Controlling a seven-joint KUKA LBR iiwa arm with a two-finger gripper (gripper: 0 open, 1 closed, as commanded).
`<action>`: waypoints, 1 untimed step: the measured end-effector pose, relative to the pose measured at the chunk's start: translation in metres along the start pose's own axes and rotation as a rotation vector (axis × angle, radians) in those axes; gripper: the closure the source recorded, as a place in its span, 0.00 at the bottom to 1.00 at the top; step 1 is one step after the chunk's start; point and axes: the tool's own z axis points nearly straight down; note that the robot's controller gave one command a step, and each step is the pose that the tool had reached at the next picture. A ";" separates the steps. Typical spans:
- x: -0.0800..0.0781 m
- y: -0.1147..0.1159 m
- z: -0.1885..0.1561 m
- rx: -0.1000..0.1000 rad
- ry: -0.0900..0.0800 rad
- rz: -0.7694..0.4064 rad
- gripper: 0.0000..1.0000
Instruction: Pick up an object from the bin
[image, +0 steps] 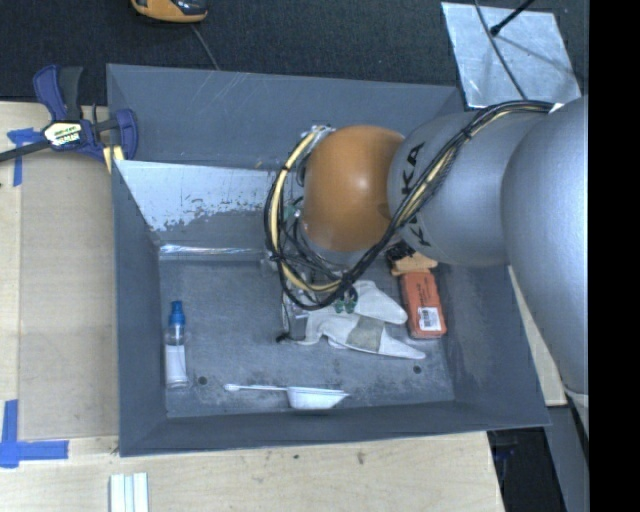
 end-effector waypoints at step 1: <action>0.005 -0.008 -0.027 0.000 0.014 -0.018 0.00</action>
Offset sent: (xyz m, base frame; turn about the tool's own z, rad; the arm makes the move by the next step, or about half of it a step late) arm 0.0020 -0.0577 0.0382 0.0083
